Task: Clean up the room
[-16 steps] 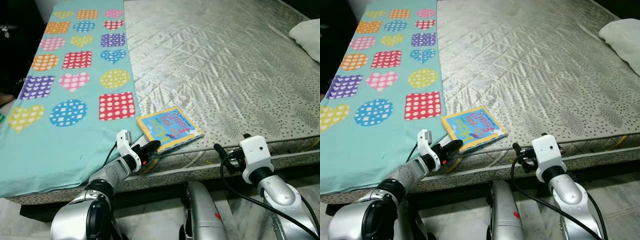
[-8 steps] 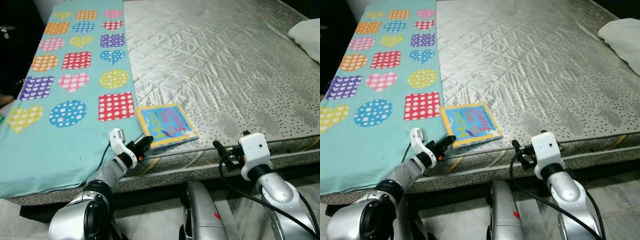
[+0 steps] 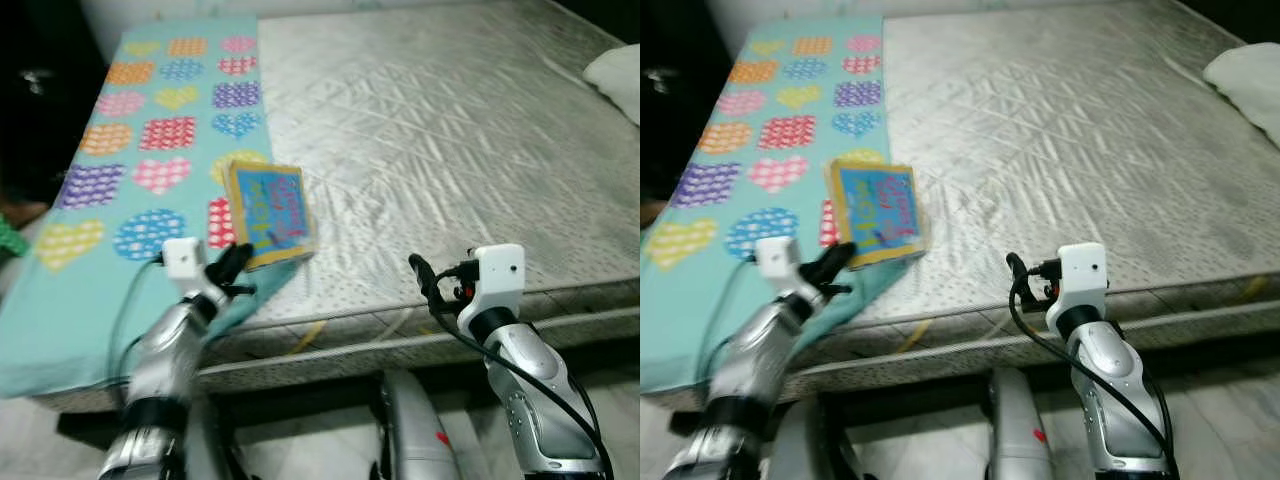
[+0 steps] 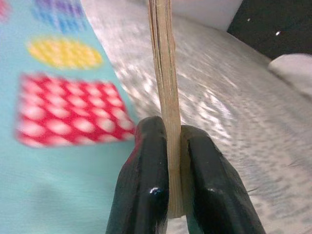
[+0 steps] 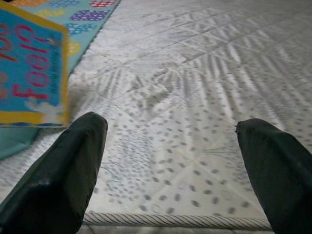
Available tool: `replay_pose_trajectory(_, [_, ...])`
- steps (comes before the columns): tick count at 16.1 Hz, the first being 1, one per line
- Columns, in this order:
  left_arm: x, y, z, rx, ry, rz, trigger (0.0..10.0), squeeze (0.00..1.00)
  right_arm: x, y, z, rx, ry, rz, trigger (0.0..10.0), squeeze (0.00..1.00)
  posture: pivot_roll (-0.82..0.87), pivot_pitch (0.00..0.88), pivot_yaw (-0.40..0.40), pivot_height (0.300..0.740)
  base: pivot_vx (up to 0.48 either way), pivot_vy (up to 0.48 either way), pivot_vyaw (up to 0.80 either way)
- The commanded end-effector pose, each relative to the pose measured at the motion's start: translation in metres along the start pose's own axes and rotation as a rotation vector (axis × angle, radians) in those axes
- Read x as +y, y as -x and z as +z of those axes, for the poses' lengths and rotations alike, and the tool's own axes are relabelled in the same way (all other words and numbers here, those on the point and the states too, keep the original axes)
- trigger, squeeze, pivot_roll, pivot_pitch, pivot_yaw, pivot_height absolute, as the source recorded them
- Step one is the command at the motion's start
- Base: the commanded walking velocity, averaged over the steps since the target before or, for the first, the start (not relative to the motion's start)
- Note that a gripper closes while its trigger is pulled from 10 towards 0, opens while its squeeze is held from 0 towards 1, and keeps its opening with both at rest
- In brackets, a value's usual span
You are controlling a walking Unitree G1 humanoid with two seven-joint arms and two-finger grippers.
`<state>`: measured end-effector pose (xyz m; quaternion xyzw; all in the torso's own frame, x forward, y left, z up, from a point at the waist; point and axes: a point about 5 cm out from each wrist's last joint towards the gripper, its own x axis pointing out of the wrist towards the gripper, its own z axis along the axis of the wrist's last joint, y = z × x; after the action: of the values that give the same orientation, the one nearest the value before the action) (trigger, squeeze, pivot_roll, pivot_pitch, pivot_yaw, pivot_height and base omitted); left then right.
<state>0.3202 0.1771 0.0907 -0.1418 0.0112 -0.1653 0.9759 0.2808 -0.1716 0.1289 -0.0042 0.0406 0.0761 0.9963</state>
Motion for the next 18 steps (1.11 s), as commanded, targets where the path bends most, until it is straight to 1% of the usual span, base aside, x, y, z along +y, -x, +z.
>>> replay_pose_trajectory(1, [-0.003, 0.005, 0.017, -0.059, -0.095, -0.012, 0.0, 0.0, 0.004, -0.002, 0.004, -0.006, -0.042, -0.003, 10.0, 0.0, -0.26, 0.0, 0.058, 0.528, 0.0, 0.0, 0.0])
replay_pose_trajectory(2, [-0.002, 0.014, 0.023, -0.083, -0.15, 0.014, 0.0, 0.0, 0.007, -0.003, 0.005, -0.011, -0.07, 0.003, 10.0, 0.0, -0.25, 0.0, 0.063, 0.528, 0.0, 0.0, 0.0])
replay_pose_trajectory(3, [-0.006, 0.025, 0.028, -0.092, -0.251, 0.012, 0.0, 0.0, 0.011, -0.003, 0.005, -0.013, -0.1, 0.009, 10.0, 0.0, -0.24, 0.0, 0.064, 0.528, 0.0, 0.0, 0.0])
replay_pose_trajectory(5, [-0.011, 0.033, 0.032, -0.095, -0.245, 0.022, 0.0, 0.0, 0.014, -0.003, 0.006, -0.021, -0.115, 0.006, 10.0, 0.0, -0.23, 0.0, 0.063, 0.528, 0.0, 0.0, 0.0])
replay_pose_trajectory(6, [-0.016, 0.038, 0.033, -0.093, -0.263, 0.026, 0.0, 0.0, 0.016, -0.004, 0.007, -0.028, -0.142, 0.0, 10.0, 0.0, -0.23, 0.0, 0.063, 0.528, 0.0, 0.0, 0.0])
replay_pose_trajectory(7, [-0.017, 0.041, 0.031, -0.089, -0.258, 0.047, 0.0, 0.0, 0.017, -0.005, 0.011, -0.051, -0.173, -0.002, 10.0, 0.0, -0.24, 0.0, 0.064, 0.528, 0.0, 0.0, 0.0])
replay_pose_trajectory(9, [-0.018, 0.042, 0.026, -0.075, -0.234, 0.062, 0.0, 0.0, 0.016, -0.008, 0.018, -0.086, -0.188, -0.003, 10.0, 0.0, -0.24, 0.0, 0.066, 0.528, 0.0, 0.0, 0.0])
replay_pose_trajectory(13, [-0.024, 0.04, 0.026, -0.069, -0.216, 0.06, 0.0, 0.0, 0.01, -0.016, 0.026, -0.116, -0.221, -0.028, 10.0, 0.0, -0.24, 0.0, 0.067, 0.566, 0.0, 0.0, 0.0])
replay_pose_trajectory(18, [-0.023, 0.04, 0.026, -0.065, -0.196, 0.074, 0.0, 0.0, 0.011, -0.019, 0.026, -0.118, -0.231, -0.024, 10.0, 0.0, -0.23, 0.0, 0.065, 0.623, 0.0, 0.0, 0.0])
